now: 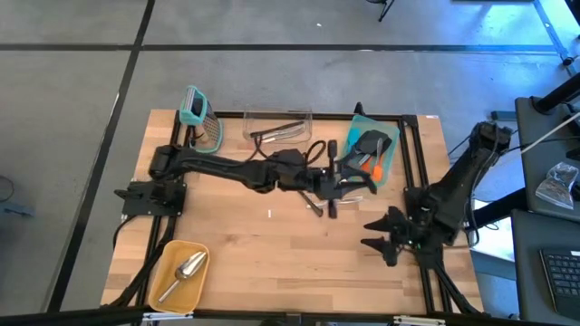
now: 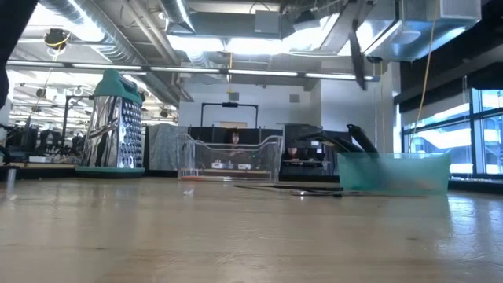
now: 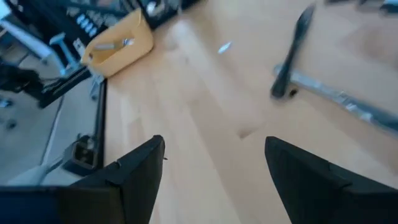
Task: Pick & Place Kitchen Items
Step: Put the black slotted spatula into the green bin
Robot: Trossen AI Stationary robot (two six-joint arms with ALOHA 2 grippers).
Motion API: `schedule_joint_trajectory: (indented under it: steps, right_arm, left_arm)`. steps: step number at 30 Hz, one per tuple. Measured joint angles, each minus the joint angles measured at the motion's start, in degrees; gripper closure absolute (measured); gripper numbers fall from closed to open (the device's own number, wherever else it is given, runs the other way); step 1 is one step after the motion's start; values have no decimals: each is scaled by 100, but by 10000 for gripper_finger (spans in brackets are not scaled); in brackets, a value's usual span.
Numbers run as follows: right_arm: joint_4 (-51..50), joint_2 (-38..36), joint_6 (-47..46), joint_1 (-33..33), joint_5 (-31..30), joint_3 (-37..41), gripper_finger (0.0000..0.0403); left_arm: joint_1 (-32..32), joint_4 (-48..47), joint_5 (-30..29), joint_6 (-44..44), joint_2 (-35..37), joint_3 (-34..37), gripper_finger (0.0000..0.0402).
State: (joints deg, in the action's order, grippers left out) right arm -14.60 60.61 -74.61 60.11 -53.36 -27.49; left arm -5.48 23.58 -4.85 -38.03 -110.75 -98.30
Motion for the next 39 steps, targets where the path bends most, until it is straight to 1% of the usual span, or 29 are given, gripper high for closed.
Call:
schedule_joint_trajectory:
  steps: [3,6,8,11,13,17,19,21,24,28,35,39]
  right_arm:
    - [-254,346,-426,514,-870,0,123]
    - [-294,808,-683,771,-1400,2,123]
    - [-323,1117,-896,799,-1431,2,123]
    - [-322,1500,-1366,790,-1242,4,123]
    - [-322,1698,-1565,788,-1118,4,123]
    - [-336,1908,-1757,773,-1137,4,123]
    - [-413,1921,-1757,740,-1136,4,123]
    - [-502,1920,-1767,711,-1132,4,123]
    - [-652,1920,-1896,666,-1105,4,123]
    - [-783,1920,-1997,624,-1091,4,123]
    - [-829,1920,-2011,624,-1073,4,123]
    - [-812,1920,-2006,624,-953,4,123]
  left_arm:
    - [162,778,19,50,-296,-2,329]
    - [365,1602,49,254,-599,59,329]
    - [534,2455,60,507,-842,139,329]
    - [794,3740,192,1007,-1171,306,329]
    - [945,4519,56,1113,-1419,372,329]
    - [1241,5615,-188,1522,-1967,376,329]
    - [1387,5961,-282,1711,-2244,303,329]
    - [1510,6117,-318,1861,-2520,140,329]
    - [1683,6149,-322,2318,-2937,-249,329]
    - [1819,5817,-409,2741,-3402,-908,329]
    - [1845,4784,-531,2739,-4285,-2323,329]
    - [1827,4654,-727,2693,-4683,-2803,329]
